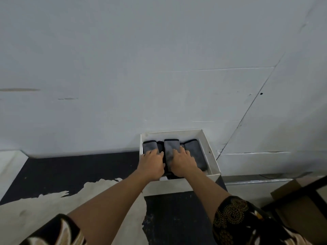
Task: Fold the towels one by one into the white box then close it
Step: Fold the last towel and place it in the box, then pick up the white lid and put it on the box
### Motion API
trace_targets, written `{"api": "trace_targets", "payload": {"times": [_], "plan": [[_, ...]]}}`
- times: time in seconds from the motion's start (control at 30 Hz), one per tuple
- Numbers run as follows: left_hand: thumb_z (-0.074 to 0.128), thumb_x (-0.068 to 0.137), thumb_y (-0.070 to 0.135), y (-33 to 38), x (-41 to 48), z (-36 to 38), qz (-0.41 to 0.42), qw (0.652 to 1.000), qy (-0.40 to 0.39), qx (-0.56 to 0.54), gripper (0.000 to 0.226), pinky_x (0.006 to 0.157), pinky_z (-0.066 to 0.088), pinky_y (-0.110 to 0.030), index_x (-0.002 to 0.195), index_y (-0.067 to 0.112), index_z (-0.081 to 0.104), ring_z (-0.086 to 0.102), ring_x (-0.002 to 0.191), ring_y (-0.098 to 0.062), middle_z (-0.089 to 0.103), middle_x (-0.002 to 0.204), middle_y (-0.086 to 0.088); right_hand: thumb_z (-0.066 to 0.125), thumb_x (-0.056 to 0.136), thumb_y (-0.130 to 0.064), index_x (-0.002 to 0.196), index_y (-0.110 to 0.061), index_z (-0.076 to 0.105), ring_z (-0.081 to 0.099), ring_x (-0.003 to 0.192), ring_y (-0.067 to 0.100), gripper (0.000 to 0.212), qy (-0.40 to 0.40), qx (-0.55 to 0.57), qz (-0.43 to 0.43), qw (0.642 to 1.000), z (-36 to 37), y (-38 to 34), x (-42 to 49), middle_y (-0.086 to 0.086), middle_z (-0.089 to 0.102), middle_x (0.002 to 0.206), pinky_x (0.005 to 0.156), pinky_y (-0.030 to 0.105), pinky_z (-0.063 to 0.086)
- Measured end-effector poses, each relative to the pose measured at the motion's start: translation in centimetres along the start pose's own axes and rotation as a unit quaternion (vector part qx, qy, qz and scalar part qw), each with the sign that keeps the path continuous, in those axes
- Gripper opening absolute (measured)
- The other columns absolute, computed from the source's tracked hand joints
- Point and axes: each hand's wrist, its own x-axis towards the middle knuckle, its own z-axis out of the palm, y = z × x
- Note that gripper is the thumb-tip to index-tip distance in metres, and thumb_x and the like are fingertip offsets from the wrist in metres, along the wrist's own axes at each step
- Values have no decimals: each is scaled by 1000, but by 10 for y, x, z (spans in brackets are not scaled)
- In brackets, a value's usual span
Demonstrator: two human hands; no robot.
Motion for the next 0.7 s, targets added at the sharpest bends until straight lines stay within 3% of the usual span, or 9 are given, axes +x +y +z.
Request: {"api": "trace_targets", "payload": {"times": [0.17,0.33,0.5,0.7], "plan": [[40,99,43,-29,-53,-20,26,999,38,15,59,115,22,-46,152,18,25,24,144,-29,25,158,-10,47,99,-42,153,-16,18,17,146,34,67,85,24,-5,996,-4,-37,-49,14,12,161,112,51,27],[43,96,46,-82,-129,-30,40,992,106,51,56,113,26,-43,146,21,35,31,139,-26,35,151,-5,42,99,-49,155,-17,14,10,148,34,70,141,31,-13,989,10,-97,-112,16,9,162,117,52,20],[35,101,47,-135,-203,-28,-14,996,52,68,64,120,9,-49,155,21,13,7,150,-31,10,162,-10,38,97,-59,155,-21,14,4,150,30,74,167,45,-11,985,36,-163,-162,11,7,163,118,55,12],[34,100,51,-199,-274,-14,-84,993,39,69,66,119,7,-51,155,23,10,4,150,-32,6,163,-9,32,98,-61,157,-24,7,-6,151,28,74,143,40,-38,988,70,-237,-205,8,-2,164,120,52,5]]}}
